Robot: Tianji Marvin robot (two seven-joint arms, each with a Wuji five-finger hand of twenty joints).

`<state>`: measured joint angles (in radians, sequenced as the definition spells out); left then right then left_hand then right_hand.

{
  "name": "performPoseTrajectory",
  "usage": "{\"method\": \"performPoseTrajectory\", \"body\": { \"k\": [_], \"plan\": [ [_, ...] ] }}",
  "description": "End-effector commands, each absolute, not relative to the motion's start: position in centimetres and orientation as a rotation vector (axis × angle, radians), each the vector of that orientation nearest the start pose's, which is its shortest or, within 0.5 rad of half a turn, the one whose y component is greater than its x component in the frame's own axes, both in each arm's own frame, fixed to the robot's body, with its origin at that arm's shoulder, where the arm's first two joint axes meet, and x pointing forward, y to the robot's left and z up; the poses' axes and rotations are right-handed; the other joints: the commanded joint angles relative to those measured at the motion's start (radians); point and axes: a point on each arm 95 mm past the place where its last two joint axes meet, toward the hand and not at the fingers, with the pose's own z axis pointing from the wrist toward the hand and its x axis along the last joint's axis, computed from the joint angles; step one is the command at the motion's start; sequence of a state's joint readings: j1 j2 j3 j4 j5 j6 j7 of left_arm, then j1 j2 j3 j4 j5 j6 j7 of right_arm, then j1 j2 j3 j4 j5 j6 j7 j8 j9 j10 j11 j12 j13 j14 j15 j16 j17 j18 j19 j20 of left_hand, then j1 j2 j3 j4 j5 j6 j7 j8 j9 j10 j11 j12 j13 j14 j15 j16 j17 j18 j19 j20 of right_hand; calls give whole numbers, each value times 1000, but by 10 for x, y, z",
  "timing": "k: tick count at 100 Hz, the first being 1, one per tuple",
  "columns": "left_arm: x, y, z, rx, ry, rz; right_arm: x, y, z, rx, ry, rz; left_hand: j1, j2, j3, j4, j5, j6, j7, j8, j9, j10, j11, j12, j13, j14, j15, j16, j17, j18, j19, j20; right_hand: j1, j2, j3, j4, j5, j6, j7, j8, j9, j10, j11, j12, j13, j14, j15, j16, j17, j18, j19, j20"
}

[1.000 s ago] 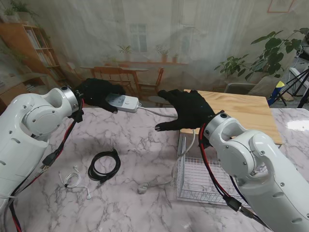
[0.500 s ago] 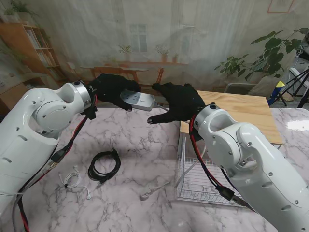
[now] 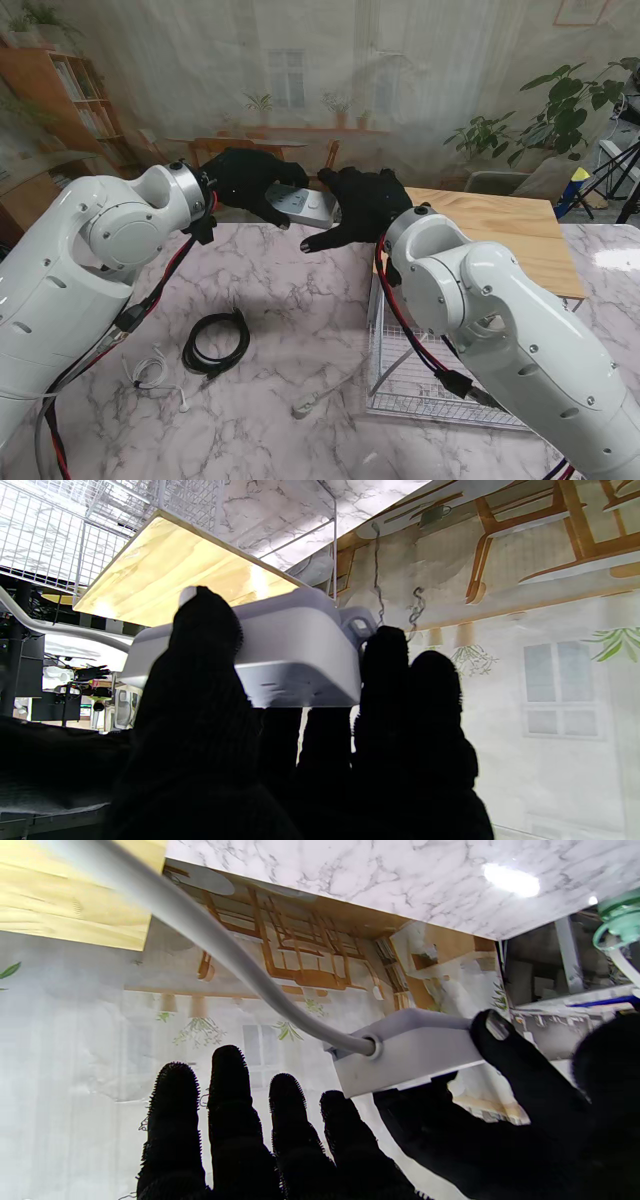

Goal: Load the small electronics into the mesh drawer

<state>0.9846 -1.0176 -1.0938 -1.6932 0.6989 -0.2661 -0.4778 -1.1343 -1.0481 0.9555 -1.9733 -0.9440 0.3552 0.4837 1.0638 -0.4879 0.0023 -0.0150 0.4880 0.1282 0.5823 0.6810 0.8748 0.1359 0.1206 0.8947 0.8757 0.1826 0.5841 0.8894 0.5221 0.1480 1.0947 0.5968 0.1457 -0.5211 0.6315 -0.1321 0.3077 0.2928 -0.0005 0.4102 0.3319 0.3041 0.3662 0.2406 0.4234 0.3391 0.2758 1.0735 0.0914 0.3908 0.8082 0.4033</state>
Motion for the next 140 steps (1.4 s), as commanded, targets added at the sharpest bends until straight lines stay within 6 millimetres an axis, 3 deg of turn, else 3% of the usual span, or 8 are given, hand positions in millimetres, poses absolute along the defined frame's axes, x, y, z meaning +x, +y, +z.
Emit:
{"method": "performPoseTrajectory", "body": {
  "k": [1,40,90,101,114,119,126,140],
  "plan": [
    [480,-63,-94,-748,1839,-1713,427,107,-120,1084,1580,1476,209,116,194,101,106,-155,190,70,107,-42,116,65,57,-6,87,29,39,-71,51,26,-52,-47,37,-23,-46,43,-23,-27,-43,30,-25,-17,-20,35,-86,-16,-30,42,-28,4],
    [475,-74,-87,-764,1830,-1752,445,121,-122,1100,1619,1349,199,113,209,100,104,-160,197,69,112,-42,117,69,67,-2,88,37,51,-76,51,35,-43,-65,68,-23,11,4,85,100,-97,23,-5,-1,-35,80,-100,-104,-76,148,-72,-14],
    [472,-84,-87,-738,1855,-1774,458,126,-131,1121,1588,1367,192,112,222,95,103,-163,204,63,114,-41,116,72,92,-44,75,37,61,-83,47,45,530,197,-256,92,323,-283,516,367,-81,-45,97,103,-37,25,-87,-102,-84,163,-41,-39],
    [472,-86,-86,-731,1853,-1782,460,126,-133,1120,1574,1380,190,114,222,93,100,-163,204,62,110,-42,115,73,93,-44,74,39,62,-85,47,47,578,182,-84,-1,310,-367,851,191,-26,-61,125,119,-13,4,-76,-51,-80,157,-32,-50],
    [472,-86,-86,-729,1845,-1796,461,126,-134,1117,1551,1400,195,137,210,78,80,-147,176,42,90,-39,98,63,69,-35,48,38,42,-79,29,45,612,246,-40,-22,440,-433,949,210,81,-100,172,150,33,-31,-43,22,-74,151,-26,-52],
    [472,-86,-86,-733,1841,-1801,461,126,-134,1114,1548,1406,188,179,151,73,49,-134,77,3,8,-31,89,-10,-4,-18,-52,-11,-17,-64,-29,35,616,263,-29,-22,485,-434,956,241,113,-114,183,168,52,-42,-39,58,-69,144,-22,-52],
    [470,-83,-86,-739,1840,-1807,461,124,-133,1102,1548,1410,66,260,73,63,8,-103,-156,-81,-230,12,144,-425,-183,18,-230,-188,-176,-17,-187,-4,602,270,16,-18,527,-408,958,295,162,-133,201,197,88,-53,-41,76,-56,133,-8,-47],
    [467,-76,-85,-737,1793,-1845,458,121,-130,1090,1545,1435,-94,362,-13,38,-113,-70,-384,-230,-432,52,-8,-588,-409,51,-364,-382,-360,12,-398,-121,574,246,129,5,546,-332,1003,376,209,-145,246,247,157,-72,-21,94,-39,121,25,-40]
  ]
}}
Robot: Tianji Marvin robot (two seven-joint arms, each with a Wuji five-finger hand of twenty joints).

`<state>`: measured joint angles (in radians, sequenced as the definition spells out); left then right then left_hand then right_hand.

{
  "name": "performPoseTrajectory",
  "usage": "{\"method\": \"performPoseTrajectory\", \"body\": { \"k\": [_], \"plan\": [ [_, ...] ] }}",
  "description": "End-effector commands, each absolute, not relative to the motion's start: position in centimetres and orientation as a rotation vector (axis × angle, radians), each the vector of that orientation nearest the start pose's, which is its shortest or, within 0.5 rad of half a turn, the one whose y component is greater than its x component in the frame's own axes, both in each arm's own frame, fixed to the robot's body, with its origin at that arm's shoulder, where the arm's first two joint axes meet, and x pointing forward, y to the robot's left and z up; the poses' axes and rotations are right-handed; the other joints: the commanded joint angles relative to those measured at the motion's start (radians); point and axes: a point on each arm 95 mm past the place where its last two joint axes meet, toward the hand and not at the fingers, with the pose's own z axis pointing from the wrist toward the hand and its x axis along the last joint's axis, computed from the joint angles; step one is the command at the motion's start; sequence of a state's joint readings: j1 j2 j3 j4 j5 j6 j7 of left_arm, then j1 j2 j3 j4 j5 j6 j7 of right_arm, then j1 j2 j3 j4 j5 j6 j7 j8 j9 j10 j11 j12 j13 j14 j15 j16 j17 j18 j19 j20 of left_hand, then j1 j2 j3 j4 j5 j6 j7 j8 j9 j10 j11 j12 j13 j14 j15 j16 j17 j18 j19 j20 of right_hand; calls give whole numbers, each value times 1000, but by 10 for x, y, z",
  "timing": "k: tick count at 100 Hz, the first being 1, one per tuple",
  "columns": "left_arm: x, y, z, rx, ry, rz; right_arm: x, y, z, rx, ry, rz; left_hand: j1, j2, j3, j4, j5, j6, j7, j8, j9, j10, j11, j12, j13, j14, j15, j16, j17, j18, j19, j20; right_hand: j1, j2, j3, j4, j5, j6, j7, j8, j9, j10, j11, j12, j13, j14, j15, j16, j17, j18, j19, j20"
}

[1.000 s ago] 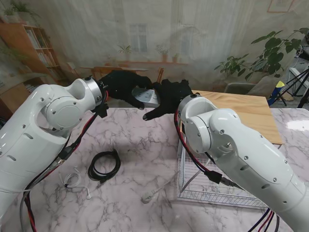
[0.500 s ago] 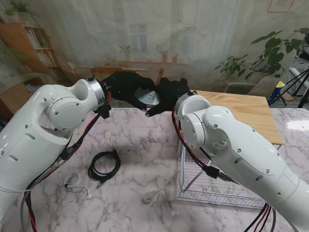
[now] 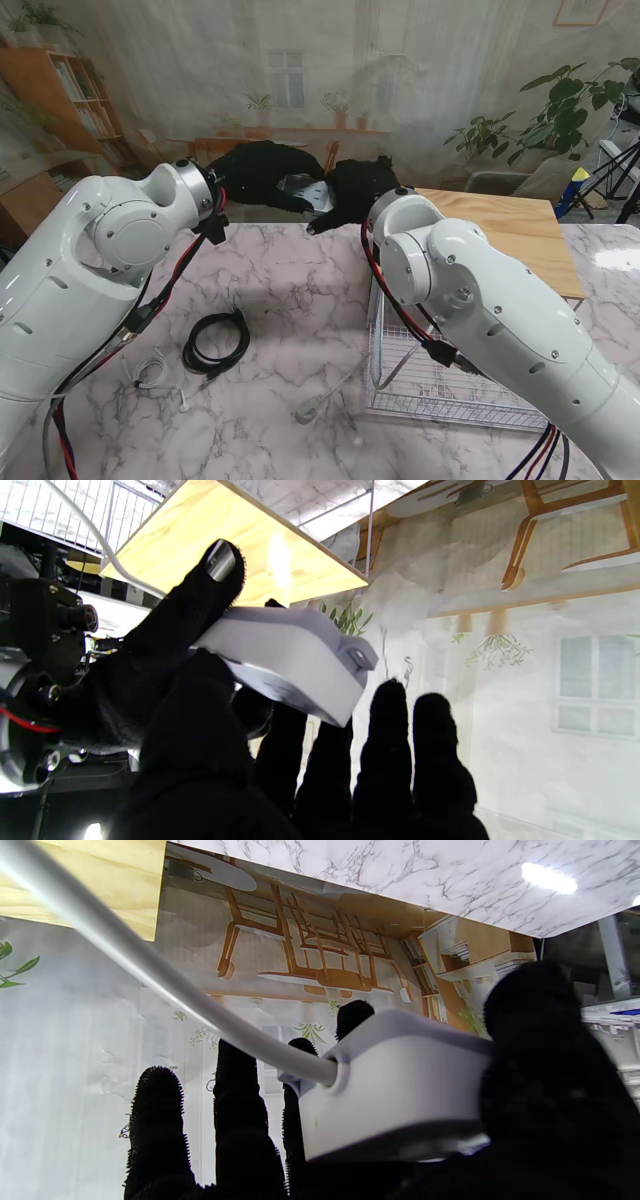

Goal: Load the small electronics into the mesh drawer

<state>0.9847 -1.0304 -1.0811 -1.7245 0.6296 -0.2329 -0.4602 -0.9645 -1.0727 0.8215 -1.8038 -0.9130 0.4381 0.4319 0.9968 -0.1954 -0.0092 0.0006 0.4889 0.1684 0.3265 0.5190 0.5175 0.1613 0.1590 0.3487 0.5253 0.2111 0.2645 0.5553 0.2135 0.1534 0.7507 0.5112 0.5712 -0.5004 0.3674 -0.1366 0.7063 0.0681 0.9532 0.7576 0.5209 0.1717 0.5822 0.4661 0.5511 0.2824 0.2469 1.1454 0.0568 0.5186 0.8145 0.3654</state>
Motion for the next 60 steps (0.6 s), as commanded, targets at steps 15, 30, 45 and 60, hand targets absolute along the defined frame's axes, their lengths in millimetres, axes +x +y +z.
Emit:
{"method": "performPoseTrajectory", "body": {
  "k": [15,30,45,60],
  "plan": [
    [462,-60,-82,-755,1690,-1942,453,118,-124,1085,1548,1442,-71,92,-5,17,-166,-85,-186,-81,-110,35,-71,-64,-72,18,-35,-78,-60,14,-52,-42,143,211,444,20,159,-67,83,47,41,-10,66,50,64,-18,20,31,4,-14,42,-2],
    [460,-31,-89,-731,1540,-1983,451,115,-118,1080,1534,1461,-68,110,-5,16,-114,-69,-162,-46,-54,31,-26,-23,-37,5,26,-46,-35,8,12,-10,132,186,498,35,181,-21,117,78,98,-20,116,96,124,-24,43,50,19,-18,67,0],
    [464,2,-119,-826,1468,-1948,453,113,-112,1080,1511,1475,-40,111,-3,19,-18,-49,-87,15,53,23,61,63,36,5,90,24,7,3,80,29,115,161,551,48,209,13,143,101,143,-18,146,148,161,-23,56,65,33,-23,82,1],
    [470,20,-165,-951,1530,-1853,457,114,-104,1078,1503,1475,-2,99,1,24,36,-53,-37,61,82,18,109,126,66,7,128,90,23,8,122,63,102,154,571,56,212,15,153,112,154,-20,154,175,171,-25,60,70,37,-29,90,5]
  ]
}}
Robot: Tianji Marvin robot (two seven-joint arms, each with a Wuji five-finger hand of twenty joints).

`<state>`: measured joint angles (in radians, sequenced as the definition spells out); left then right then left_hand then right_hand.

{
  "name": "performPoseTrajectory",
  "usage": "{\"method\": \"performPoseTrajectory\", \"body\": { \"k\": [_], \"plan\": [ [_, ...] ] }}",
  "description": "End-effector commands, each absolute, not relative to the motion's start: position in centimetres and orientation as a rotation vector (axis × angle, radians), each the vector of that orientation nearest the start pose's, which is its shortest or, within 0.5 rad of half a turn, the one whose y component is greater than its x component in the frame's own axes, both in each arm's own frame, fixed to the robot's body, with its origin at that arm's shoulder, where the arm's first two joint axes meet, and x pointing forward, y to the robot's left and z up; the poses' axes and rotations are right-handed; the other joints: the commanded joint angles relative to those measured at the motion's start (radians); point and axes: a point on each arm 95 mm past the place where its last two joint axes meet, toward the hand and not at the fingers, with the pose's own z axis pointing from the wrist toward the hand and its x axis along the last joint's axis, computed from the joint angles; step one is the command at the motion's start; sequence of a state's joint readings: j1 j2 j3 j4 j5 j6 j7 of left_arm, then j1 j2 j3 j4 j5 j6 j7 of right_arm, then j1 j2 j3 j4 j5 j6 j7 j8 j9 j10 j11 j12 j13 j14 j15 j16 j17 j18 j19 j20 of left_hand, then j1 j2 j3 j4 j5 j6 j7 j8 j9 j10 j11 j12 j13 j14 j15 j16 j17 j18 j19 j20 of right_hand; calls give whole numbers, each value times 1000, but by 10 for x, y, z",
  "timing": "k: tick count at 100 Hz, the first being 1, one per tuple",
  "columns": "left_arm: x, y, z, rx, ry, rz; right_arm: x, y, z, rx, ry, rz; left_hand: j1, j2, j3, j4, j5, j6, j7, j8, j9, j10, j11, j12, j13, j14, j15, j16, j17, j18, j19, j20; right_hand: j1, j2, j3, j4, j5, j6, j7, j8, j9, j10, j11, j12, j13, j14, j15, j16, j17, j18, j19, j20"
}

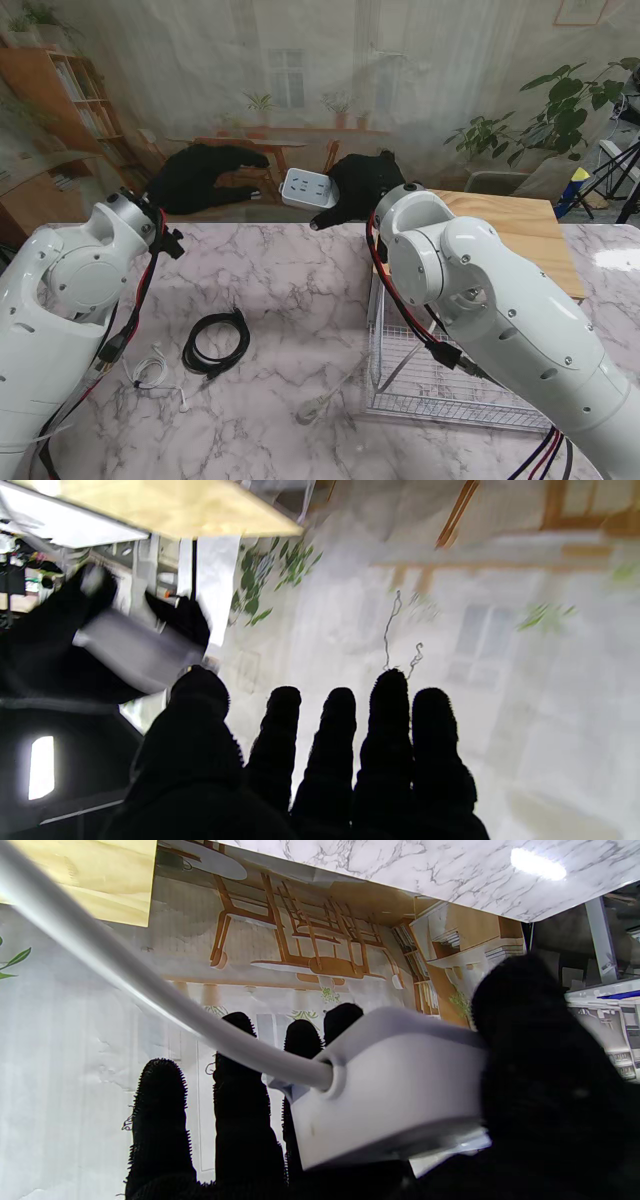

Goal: Load the small electronics into the mesh drawer

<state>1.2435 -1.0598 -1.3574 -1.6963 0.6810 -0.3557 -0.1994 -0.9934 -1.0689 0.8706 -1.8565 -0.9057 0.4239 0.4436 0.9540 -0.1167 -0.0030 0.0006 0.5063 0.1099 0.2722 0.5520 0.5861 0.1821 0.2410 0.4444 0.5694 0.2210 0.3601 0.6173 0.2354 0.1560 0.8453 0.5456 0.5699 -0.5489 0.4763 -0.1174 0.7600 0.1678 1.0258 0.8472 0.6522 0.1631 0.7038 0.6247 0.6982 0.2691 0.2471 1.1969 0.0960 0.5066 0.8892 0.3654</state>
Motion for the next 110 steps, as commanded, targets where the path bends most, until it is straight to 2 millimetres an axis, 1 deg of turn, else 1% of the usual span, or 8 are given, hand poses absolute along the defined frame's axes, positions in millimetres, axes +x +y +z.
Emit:
{"method": "performPoseTrajectory", "body": {
  "k": [1,21,34,41,55,69,94,110],
  "plan": [
    [470,21,-168,-956,1537,-1846,457,114,-103,1078,1503,1475,43,17,-4,24,19,3,23,36,14,-4,30,35,24,-3,35,32,3,4,30,30,103,202,462,36,158,-85,80,22,22,-11,32,17,24,-12,60,18,-3,-18,16,5],
    [463,1,-220,-1063,1687,-1816,460,122,-93,1071,1502,1472,61,-19,2,20,75,-50,63,116,32,1,70,86,45,18,73,85,30,11,64,54,103,208,455,36,152,-89,77,22,12,-16,27,26,22,-14,58,19,-5,-18,15,5],
    [452,-27,-235,-1171,1785,-1885,463,127,-92,1073,1514,1467,-9,31,-12,12,-25,22,-79,-63,-37,24,-58,-25,16,22,-18,2,2,22,4,16,105,212,447,34,146,-93,74,22,8,-16,24,30,20,-15,56,19,-6,-20,15,5],
    [445,-40,-239,-1212,1825,-1931,464,129,-93,1085,1516,1468,-42,24,-15,9,-109,44,-145,-114,-134,38,-140,-118,-33,25,-65,-50,-31,24,-46,-11,109,215,442,34,144,-95,73,22,5,-15,22,31,15,-14,54,18,-9,-21,12,4],
    [431,-60,-243,-1246,1897,-1989,464,130,-94,1088,1518,1471,-119,5,-17,-2,-178,58,-202,-165,-272,80,-228,-224,-107,36,-111,-112,-72,16,-118,-41,113,221,429,33,137,-99,70,21,-1,-16,18,32,13,-14,52,18,-10,-21,10,4],
    [421,-78,-245,-1253,1980,-2035,465,131,-92,1101,1507,1477,-186,-18,-19,-8,-260,50,-270,-255,-373,104,-256,-320,-148,44,-130,-162,-88,7,-167,-64,119,227,413,35,132,-105,67,22,-5,-13,17,33,9,-12,50,17,-17,-22,3,2],
    [403,-111,-249,-1258,2077,-2122,468,131,-89,1104,1492,1471,-253,-53,-21,-16,-255,124,-227,-250,-337,116,-231,-276,-153,46,-93,-137,-91,-4,-146,-51,124,234,398,35,126,-107,63,22,-14,-14,15,31,6,-14,49,16,-19,-21,-1,2],
    [399,-130,-255,-1210,2119,-2122,471,134,-88,1109,1494,1463,-324,-56,-27,-22,-298,236,-221,-207,-349,148,-244,-264,-207,76,-128,-172,-107,-12,-173,-78,127,238,388,34,121,-110,61,22,-17,-16,15,31,3,-17,48,15,-24,-20,-6,1]
  ]
}}
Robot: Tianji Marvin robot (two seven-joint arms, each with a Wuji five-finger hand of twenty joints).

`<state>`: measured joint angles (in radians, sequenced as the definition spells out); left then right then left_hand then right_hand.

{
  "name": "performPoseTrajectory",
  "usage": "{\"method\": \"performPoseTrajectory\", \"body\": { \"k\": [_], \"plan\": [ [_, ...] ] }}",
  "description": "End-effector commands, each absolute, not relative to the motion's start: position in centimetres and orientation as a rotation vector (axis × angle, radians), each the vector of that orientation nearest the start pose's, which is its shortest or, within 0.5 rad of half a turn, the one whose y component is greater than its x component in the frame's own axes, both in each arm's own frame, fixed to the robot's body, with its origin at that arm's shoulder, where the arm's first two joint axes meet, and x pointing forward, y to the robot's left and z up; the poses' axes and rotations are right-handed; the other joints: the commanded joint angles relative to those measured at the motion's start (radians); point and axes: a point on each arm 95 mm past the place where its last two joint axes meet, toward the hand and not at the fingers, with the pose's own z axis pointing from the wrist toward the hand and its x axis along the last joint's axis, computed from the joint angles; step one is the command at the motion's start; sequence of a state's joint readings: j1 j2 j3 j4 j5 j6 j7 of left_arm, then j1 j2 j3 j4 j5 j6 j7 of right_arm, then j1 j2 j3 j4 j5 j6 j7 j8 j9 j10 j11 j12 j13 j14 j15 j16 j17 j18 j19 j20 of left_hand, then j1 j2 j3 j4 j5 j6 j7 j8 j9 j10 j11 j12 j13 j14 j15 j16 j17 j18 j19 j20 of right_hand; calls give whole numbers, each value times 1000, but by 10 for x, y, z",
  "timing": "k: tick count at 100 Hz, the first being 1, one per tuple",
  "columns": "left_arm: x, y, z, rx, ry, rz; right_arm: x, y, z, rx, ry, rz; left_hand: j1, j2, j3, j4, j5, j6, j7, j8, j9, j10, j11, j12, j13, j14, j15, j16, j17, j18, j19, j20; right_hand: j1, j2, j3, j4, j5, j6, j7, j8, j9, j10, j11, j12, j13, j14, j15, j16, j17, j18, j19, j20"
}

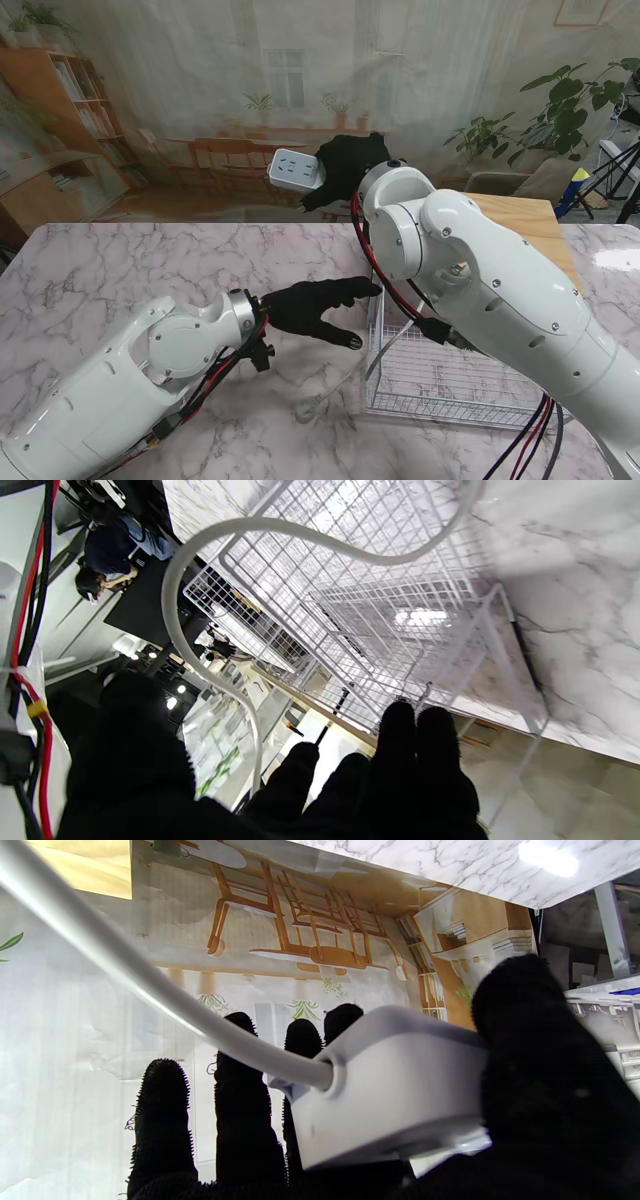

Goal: Load the small electronics into the mesh drawer

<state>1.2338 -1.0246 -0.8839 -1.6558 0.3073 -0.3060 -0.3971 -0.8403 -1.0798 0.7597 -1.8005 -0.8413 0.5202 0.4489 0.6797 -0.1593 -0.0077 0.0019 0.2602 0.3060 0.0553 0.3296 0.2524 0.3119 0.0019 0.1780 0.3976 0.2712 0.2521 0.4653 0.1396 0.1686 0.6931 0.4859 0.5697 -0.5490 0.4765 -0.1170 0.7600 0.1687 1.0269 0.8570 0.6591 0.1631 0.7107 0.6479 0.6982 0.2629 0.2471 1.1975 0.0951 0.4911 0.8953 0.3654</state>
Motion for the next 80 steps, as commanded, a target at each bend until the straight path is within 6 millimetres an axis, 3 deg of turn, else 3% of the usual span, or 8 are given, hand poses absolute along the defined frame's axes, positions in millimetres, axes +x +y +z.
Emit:
{"method": "performPoseTrajectory", "body": {
  "k": [1,18,32,37,54,64,74,80],
  "plan": [
    [399,-131,-256,-1209,2121,-2122,472,134,-88,1109,1494,1462,-53,-16,-23,-24,-53,44,-4,16,-18,20,-6,2,-38,26,-20,-20,-12,-26,-21,-19,127,239,386,33,121,-111,60,12,-25,-16,7,7,3,-11,48,14,-24,-3,-14,0],
    [394,-143,-258,-1224,2144,-2141,474,136,-88,1110,1495,1463,-85,-25,-19,-27,-26,34,18,53,-46,22,-4,-4,-78,29,-2,-30,-35,-34,-17,-38,133,245,373,32,116,-115,57,11,-29,-16,7,5,0,-12,46,13,-32,1,-25,-4],
    [388,-148,-258,-1191,2169,-2159,474,137,-86,1106,1491,1465,-60,-34,-17,-24,1,-12,67,137,-49,5,6,22,-91,18,10,-26,-47,-41,-7,-46,137,248,365,29,113,-119,54,10,-35,-13,6,3,-1,-11,46,12,-35,2,-31,-6],
    [386,-150,-258,-1181,2184,-2164,475,137,-86,1106,1489,1466,-39,-43,-11,-22,14,-5,70,144,-47,5,7,26,-86,19,12,-25,-44,-39,-5,-45,139,249,363,29,112,-119,54,10,-35,-13,6,2,-2,-10,45,12,-37,3,-34,-7],
    [382,-154,-265,-1136,2225,-2185,474,139,-85,1107,1479,1473,28,-65,2,-16,130,4,103,165,-1,-6,22,41,-61,12,22,-19,-25,-38,10,-42,144,248,359,29,110,-119,53,8,-41,-10,8,1,-4,-11,45,11,-48,10,-48,-12],
    [380,-157,-268,-1123,2228,-2189,475,139,-84,1110,1477,1478,125,-55,11,-10,230,-24,141,196,36,-22,28,59,-41,-1,34,-9,-13,-45,32,-39,145,248,359,29,110,-118,53,7,-40,-11,9,1,-4,-10,45,10,-45,7,-48,-12],
    [380,-160,-271,-1137,2203,-2195,475,140,-84,1117,1475,1480,289,-13,23,-5,360,-79,215,246,76,-45,44,93,-18,-18,51,6,1,-55,66,-37,147,247,359,28,109,-117,54,7,-41,-10,10,1,-5,-10,45,10,-45,7,-49,-12],
    [380,-162,-272,-1154,2190,-2192,475,140,-84,1123,1474,1481,391,-49,30,5,419,-127,329,373,89,-59,53,115,-3,-27,62,18,9,-62,89,-37,147,249,358,28,109,-117,54,6,-43,-11,10,1,-5,-10,45,10,-46,7,-50,-12]
  ]
}}
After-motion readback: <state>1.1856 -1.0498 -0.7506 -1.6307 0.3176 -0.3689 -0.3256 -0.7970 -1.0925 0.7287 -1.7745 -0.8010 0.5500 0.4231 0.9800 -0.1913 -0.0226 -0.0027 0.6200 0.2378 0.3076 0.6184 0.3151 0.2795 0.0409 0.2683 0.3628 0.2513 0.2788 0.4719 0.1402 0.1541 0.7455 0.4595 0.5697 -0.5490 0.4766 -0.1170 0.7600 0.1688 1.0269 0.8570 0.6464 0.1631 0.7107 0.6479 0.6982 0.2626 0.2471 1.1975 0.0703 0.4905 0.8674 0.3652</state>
